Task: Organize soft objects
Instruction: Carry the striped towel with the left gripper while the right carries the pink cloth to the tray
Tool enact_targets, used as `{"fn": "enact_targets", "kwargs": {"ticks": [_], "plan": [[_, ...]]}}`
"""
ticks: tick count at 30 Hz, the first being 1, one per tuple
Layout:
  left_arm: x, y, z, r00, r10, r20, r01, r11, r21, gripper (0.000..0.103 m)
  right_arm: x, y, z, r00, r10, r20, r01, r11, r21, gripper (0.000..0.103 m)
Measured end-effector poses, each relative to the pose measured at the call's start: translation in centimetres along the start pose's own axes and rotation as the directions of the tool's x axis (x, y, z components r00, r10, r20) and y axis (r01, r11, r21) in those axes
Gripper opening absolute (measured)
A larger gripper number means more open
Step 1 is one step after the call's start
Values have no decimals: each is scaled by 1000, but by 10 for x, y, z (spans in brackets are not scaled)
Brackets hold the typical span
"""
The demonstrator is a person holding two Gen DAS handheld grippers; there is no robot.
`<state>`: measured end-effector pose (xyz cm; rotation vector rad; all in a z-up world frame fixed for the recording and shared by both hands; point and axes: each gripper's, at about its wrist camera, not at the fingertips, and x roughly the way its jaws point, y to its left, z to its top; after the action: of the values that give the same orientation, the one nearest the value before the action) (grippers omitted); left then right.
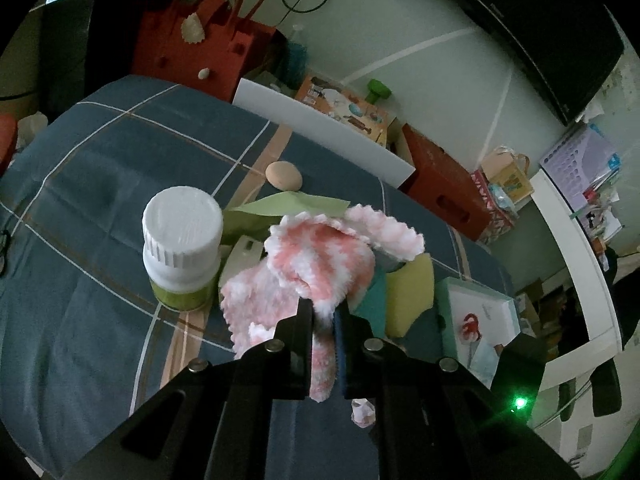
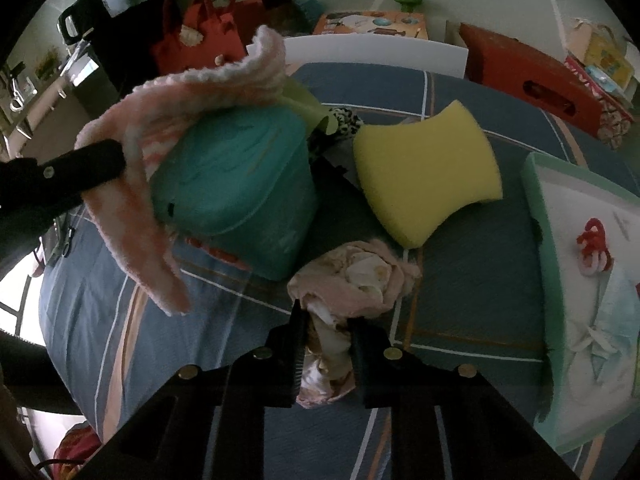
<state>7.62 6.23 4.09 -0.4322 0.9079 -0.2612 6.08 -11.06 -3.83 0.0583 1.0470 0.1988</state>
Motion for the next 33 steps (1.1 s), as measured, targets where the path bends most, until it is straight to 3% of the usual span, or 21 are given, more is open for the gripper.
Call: {"fn": "enact_targets", "kwargs": {"ticks": [10,17,22,26,33], "plan": [[-12,-10,4,996,-42,73,40,999,37,9,-13,2,-2,1000,-6,25,5,1000,14,21],[-26,-17,7,985,-93,145,83,994,72,9,-40,-7,-3,994,-5,108,-1,999,54,21],[-43,-27,8,963,-148,227,121,984,127,9,-64,-16,-4,983,-33,179,19,997,78,21],[-60,-35,8,934,-191,303,143,974,174,9,-79,-22,-4,975,-44,216,23,995,100,21],[-79,-46,6,894,-242,378,162,960,229,9,-111,-33,7,951,-72,300,35,991,128,21]]}}
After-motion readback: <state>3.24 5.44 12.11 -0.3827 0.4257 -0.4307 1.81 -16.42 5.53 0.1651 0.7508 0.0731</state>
